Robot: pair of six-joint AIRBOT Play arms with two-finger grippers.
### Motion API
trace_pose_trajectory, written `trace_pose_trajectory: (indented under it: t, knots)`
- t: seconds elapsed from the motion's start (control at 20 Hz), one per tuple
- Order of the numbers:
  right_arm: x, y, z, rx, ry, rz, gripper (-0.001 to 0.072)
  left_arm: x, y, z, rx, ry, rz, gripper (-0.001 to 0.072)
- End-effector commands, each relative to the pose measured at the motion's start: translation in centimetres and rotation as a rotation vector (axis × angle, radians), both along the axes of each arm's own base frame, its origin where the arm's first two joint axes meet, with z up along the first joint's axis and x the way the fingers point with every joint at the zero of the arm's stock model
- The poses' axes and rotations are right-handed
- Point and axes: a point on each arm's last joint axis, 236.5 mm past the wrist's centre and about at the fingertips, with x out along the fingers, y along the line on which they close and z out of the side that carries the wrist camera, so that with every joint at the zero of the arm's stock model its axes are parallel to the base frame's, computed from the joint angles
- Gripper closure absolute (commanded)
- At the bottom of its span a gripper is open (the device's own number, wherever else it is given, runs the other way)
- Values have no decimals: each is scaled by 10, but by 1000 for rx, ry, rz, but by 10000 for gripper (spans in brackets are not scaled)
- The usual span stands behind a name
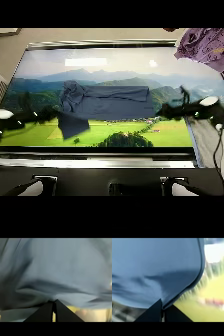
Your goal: Fold the clothes and pants, and hang the long-sleeved shirts on hangers.
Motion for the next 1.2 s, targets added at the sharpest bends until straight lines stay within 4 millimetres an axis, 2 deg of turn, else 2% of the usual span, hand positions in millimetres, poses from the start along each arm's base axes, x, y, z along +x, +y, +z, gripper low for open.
trace_pose_trajectory:
  t: [0.0, 0.05, 0.1, 0.15, 0.2, 0.25, 0.3, 0.4, 0.5, 0.55, 0.6, 0.7, 0.75, 0.85, 0.95, 1.0, 1.05, 1.15]
  knots:
    - [59, -14, 133, -71, -365, -45, 687, 44, 22, 129, 160, -261, -33, 696]
    - [69, -17, 189, -96, -492, -59, 687, 49, 28, 182, 227, -358, -33, 695]
    - [70, -18, 244, -118, -615, -73, 687, 46, 31, 235, 292, -460, -36, 696]
    - [63, -17, 303, -144, -752, -83, 687, 36, 30, 284, 346, -554, -40, 695]
    - [48, -13, 353, -168, -867, -85, 687, 20, 28, 329, 395, -642, -36, 695]
    - [25, -9, 403, -198, -982, -92, 687, -1, 27, 373, 442, -725, -11, 695]
    - [0, -5, 442, -229, -1078, -100, 687, -26, 26, 411, 485, -807, 23, 694]
    - [-60, 0, 507, -321, -1260, -133, 687, -76, 24, 466, 554, -937, 104, 694]
    - [-106, -11, 547, -400, -1383, -243, 687, -117, 32, 489, 581, -975, 218, 694]
    - [-123, -16, 558, -437, -1422, -285, 686, -132, 37, 495, 589, -981, 269, 694]
    - [-135, -20, 564, -461, -1441, -313, 686, -142, 41, 499, 602, -987, 303, 693]
    - [-141, -22, 564, -453, -1430, -341, 686, -152, 50, 502, 643, -992, 343, 694]
    - [-137, -22, 561, -436, -1410, -343, 686, -149, 52, 501, 647, -985, 347, 693]
    - [-115, -24, 543, -411, -1333, -325, 686, -129, 56, 488, 621, -935, 335, 693]
    - [-77, -30, 510, -391, -1204, -294, 686, -87, 60, 452, 581, -826, 285, 693]
    - [-53, -34, 486, -385, -1119, -271, 686, -63, 62, 427, 576, -767, 240, 693]
    - [-29, -37, 460, -367, -1035, -245, 686, -37, 65, 397, 572, -699, 192, 693]
    - [25, -40, 395, -301, -844, -186, 686, 10, 72, 333, 561, -556, 115, 693]
